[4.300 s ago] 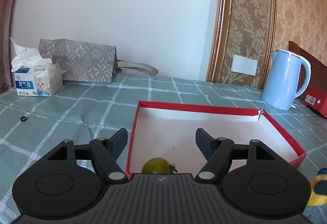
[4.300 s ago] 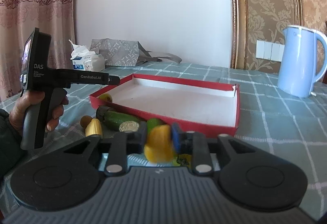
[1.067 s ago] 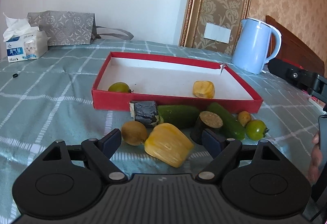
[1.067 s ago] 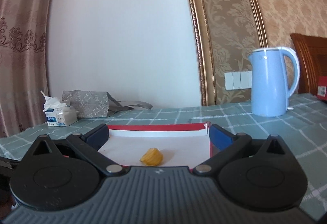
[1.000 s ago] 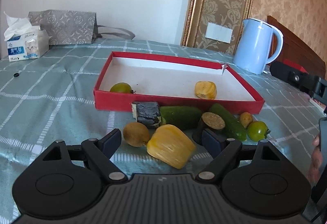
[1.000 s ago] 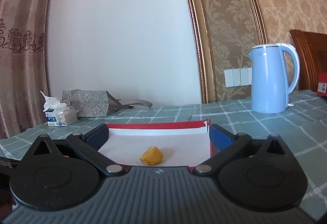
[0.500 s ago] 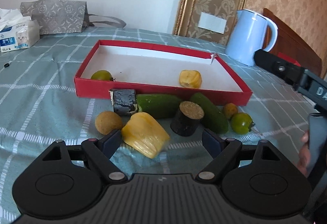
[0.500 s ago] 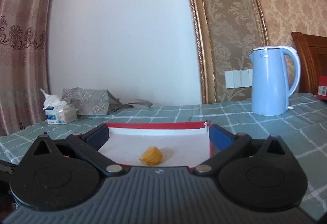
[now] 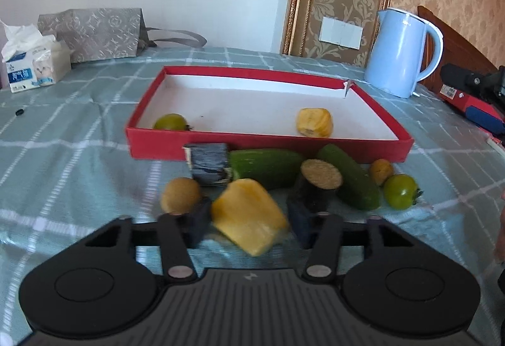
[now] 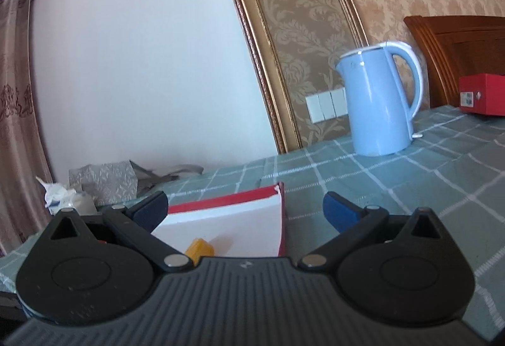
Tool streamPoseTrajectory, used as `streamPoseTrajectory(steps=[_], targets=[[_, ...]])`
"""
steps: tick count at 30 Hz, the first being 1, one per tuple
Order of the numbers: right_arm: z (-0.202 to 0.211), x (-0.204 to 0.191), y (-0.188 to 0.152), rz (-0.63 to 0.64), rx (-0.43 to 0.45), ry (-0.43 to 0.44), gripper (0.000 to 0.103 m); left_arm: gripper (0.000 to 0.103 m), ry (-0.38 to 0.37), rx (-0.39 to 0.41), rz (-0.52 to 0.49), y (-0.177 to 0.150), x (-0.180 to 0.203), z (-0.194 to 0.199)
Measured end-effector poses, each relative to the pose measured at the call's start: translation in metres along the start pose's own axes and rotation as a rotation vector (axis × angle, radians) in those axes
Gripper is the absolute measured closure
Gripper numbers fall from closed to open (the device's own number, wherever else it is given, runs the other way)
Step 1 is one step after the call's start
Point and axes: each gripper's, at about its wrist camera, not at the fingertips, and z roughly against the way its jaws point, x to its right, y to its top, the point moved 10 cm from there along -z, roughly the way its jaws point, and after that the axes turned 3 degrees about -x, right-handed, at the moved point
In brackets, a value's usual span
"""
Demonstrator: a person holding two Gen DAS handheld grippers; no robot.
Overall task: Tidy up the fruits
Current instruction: 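Grasp the large yellow jackfruit chunk with the left gripper, then release the jackfruit chunk into the tray with the left gripper while the right gripper grasps a tomato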
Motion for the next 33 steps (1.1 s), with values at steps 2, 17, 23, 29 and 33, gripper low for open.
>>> streamPoseTrajectory(steps=[2, 17, 23, 29, 33], targets=[[-0.001, -0.003, -0.002, 0.019, -0.008, 0.001, 0.000, 0.053, -0.017, 0.004, 0.022, 0.000, -0.003, 0.001], [0.026, 0.015, -0.027, 0.082, -0.145, 0.023, 0.000, 0.054, -0.111, 0.022, 0.100, 0.000, -0.009, 0.006], [0.029, -0.010, -0.039, 0.170, -0.196, 0.088, 0.000, 0.054, -0.111, 0.036, 0.110, 0.000, -0.012, 0.013], [0.016, -0.047, -0.064, 0.401, -0.299, 0.078, 0.030, 0.054, -0.113, 0.030, 0.116, -0.002, -0.014, 0.014], [0.005, -0.054, -0.079, 0.410, -0.380, 0.100, 0.047, 0.054, -0.117, 0.034, 0.123, -0.002, -0.017, 0.015]])
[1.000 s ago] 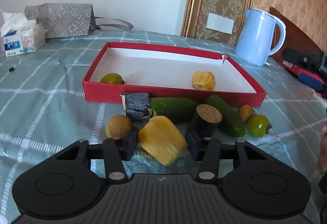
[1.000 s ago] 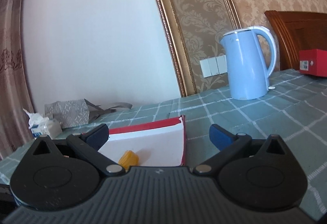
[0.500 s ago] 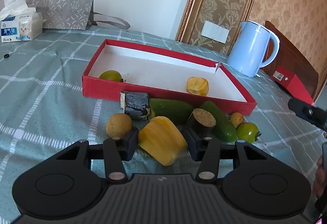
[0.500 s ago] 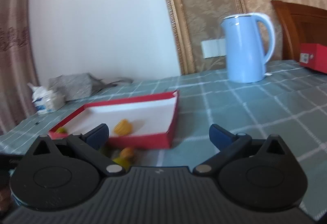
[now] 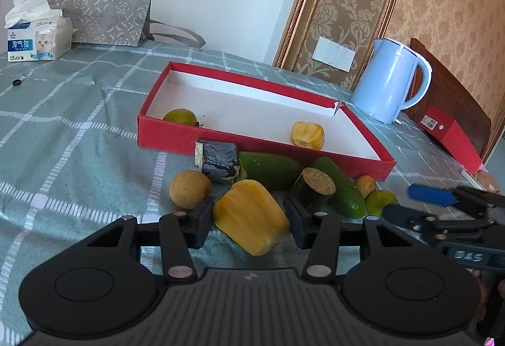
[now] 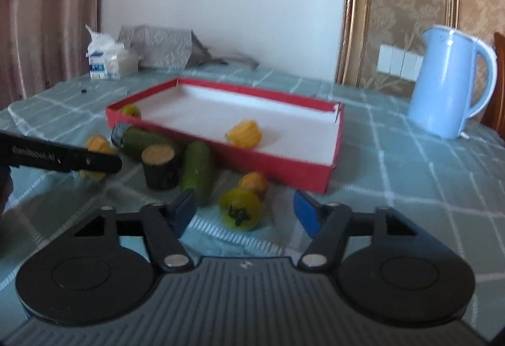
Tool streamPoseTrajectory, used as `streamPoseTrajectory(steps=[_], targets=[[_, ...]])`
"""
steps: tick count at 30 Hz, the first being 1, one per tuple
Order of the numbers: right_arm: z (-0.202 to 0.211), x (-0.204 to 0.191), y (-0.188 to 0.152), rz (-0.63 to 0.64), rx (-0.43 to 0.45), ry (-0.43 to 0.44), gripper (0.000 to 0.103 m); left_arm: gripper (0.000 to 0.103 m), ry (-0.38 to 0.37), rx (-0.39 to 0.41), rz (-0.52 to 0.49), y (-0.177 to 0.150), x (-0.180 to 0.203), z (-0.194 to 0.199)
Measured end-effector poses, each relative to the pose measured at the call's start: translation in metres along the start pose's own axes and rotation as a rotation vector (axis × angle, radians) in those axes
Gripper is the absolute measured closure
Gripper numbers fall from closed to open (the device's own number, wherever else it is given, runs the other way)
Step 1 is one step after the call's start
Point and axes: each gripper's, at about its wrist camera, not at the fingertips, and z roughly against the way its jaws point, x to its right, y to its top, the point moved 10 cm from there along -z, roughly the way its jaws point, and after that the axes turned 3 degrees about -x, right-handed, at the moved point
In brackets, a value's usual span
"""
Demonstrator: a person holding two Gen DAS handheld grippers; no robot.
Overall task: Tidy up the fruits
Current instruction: 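Release the jackfruit chunk into the tray with the left gripper while the right gripper grasps a tomato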
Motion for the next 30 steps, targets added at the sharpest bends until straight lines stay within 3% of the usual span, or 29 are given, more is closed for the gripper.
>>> streamPoseTrajectory(steps=[7, 11, 15, 17, 22, 30], targets=[[-0.014, 0.000, -0.005, -0.015, -0.044, 0.005, 0.049, 0.054, -0.007, -0.001, 0.007, 0.000, -0.002, 0.001], [-0.020, -0.009, -0.004, 0.039, -0.052, 0.006, 0.067, 0.054, -0.007, -0.001, 0.008, 0.000, -0.003, 0.000], [-0.026, -0.010, -0.004, 0.058, -0.083, -0.004, 0.068, 0.054, -0.008, -0.002, 0.007, 0.000, -0.003, 0.000], [-0.026, -0.009, -0.004, 0.046, -0.083, 0.001, 0.072, 0.054, -0.009, -0.002, 0.010, 0.000, -0.003, 0.000], [-0.023, 0.001, -0.003, -0.021, -0.065, 0.018, 0.072, 0.054, -0.003, -0.001, 0.008, 0.001, -0.003, 0.000], [-0.014, 0.018, 0.000, -0.164, -0.013, 0.127, 0.072, 0.054, 0.008, 0.021, -0.028, 0.011, 0.005, 0.008]])
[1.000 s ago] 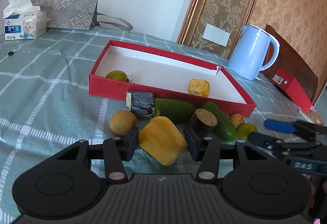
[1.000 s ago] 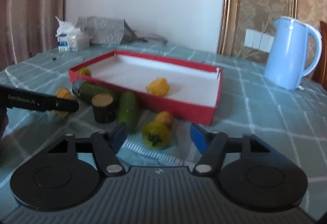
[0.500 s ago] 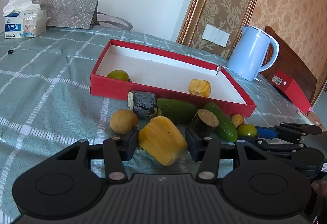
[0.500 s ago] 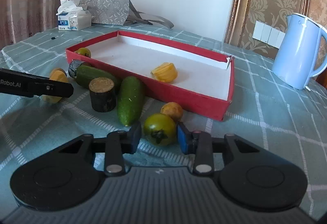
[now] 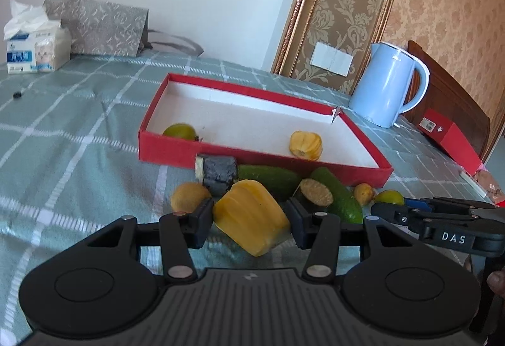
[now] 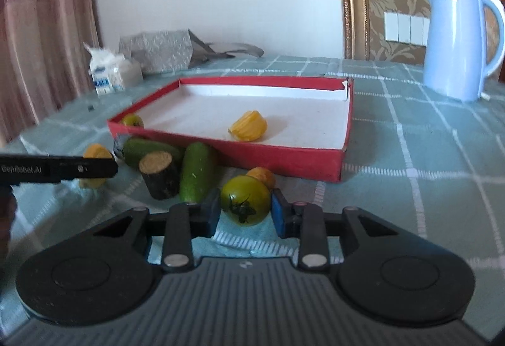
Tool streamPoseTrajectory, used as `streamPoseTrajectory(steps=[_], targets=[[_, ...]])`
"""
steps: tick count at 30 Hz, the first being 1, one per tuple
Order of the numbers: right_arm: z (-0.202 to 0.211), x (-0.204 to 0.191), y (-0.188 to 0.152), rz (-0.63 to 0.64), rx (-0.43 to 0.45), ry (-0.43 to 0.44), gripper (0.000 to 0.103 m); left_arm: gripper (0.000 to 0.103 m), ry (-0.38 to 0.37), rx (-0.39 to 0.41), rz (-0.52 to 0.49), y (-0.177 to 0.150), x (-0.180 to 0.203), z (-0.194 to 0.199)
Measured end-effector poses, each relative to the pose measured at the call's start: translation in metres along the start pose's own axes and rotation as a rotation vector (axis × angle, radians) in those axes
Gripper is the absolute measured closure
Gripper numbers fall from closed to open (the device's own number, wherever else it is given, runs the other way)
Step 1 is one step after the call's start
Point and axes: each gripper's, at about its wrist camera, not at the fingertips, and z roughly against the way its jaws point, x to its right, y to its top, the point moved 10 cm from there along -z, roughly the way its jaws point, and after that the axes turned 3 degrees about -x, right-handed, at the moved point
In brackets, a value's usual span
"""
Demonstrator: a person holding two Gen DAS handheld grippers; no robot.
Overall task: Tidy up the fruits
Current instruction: 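Release the jackfruit chunk into the tray with the left gripper while the right gripper grasps a tomato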
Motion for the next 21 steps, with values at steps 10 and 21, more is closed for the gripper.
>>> streamPoseTrajectory(steps=[10, 21], targets=[[0.001, 0.013, 0.001, -0.095, 0.022, 0.049, 0.072, 0.054, 0.006, 0.060, -0.091, 0.058, 0.017, -0.016], [-0.001, 0.017, 0.001, -0.127, 0.017, 0.064, 0.072, 0.035, 0.073, 0.014, -0.072, 0.100, 0.005, -0.085]])
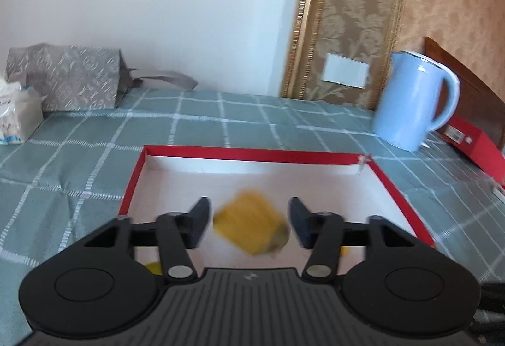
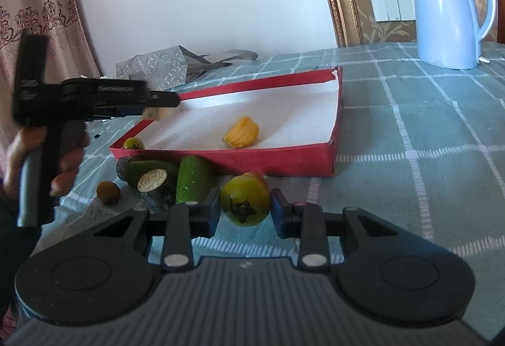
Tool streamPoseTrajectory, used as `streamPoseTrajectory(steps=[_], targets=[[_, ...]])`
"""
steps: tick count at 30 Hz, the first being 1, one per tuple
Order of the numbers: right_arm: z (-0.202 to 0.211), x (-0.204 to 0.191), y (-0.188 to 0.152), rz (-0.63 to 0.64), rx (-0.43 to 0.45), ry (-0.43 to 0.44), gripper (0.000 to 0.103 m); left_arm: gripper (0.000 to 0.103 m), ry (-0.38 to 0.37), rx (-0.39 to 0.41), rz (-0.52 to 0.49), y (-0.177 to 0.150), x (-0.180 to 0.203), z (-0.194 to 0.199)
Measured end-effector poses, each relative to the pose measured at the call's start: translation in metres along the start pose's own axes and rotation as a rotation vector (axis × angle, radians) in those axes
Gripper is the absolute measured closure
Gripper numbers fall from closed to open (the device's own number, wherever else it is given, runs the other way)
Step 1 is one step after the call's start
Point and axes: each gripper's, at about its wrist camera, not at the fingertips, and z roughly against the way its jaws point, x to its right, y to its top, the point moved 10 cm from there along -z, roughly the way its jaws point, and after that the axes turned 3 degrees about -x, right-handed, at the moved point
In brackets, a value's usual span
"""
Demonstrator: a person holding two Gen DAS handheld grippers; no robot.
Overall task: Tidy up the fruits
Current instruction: 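Release the jackfruit chunk into the tray with the left gripper while the right gripper grasps a tomato, then carry the green tomato into the tray and open the right gripper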
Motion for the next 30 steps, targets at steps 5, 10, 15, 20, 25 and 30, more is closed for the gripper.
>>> streamPoseTrajectory(steps=[5, 10, 15, 20, 25, 30], targets=[[-0.002, 0.001, -0.001, -0.013, -0.012, 0.013, 0.072, 0.017, 0.043, 0.063, 0.006, 0.004, -0.011, 0.007], [-0.003, 0.002, -0.002, -0.017, -0.013, 0.014, 0.072, 0.015, 0.058, 0.126, 0.041, -0.002, -0.022, 0.028], [-0.002, 0.001, -0.001, -0.015, -0.010, 0.012, 0.072, 0.015, 0.090, 0.168, 0.098, -0.026, -0.039, 0.055], [0.000, 0.000, -0.001, -0.010, 0.000, 0.002, 0.072, 0.005, 0.066, 0.179, 0.126, -0.050, -0.052, 0.078], [0.004, -0.001, 0.003, 0.025, 0.031, -0.034, 0.072, 0.005, 0.074, 0.176, 0.090, -0.057, -0.051, 0.084], [0.010, -0.005, 0.024, 0.080, 0.073, -0.071, 0.072, 0.005, 0.049, 0.172, 0.117, -0.058, -0.052, 0.084]])
